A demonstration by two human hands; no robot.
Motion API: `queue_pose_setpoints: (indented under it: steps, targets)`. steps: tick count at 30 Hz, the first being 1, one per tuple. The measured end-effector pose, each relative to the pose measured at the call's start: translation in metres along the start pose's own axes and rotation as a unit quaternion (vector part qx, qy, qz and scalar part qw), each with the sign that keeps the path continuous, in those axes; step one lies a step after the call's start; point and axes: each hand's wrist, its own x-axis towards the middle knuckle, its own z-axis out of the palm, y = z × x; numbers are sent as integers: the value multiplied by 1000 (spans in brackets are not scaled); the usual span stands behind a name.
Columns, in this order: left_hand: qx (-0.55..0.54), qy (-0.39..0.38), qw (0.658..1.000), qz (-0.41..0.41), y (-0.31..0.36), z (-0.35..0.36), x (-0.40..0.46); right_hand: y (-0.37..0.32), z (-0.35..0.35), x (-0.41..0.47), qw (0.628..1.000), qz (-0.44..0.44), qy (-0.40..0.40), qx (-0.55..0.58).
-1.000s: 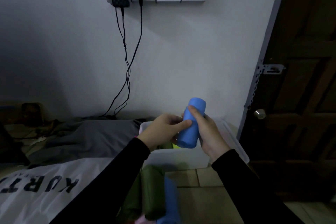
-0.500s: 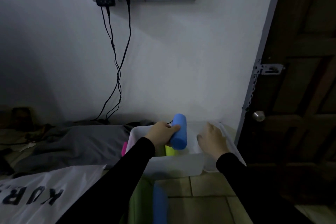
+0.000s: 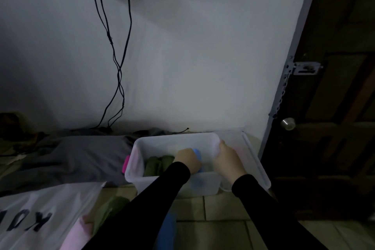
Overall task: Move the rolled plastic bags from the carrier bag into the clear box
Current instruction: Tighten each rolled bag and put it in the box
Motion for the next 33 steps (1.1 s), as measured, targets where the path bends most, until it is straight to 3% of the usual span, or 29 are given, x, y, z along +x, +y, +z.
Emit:
queue_pose_setpoints:
  steps: [3, 9, 15, 28, 33]
  targets:
    - [22, -7, 1000, -7, -1, 6, 7, 1, 1, 2, 1000, 6, -1, 5]
    - [-46, -40, 998, 1, -6, 18, 28, 5, 2, 2, 1000, 5, -6, 16]
    - [36, -76, 996, 39, -3, 28, 40, 0, -2, -3, 1000, -7, 3, 4]
    - [65, -76, 992, 70, -14, 29, 49, -4, -3, -4, 1000, 12, -2, -23]
    - [46, -123, 988, 79, -10, 27, 43, -4, -3, -13, 998, 10, 56, 34]
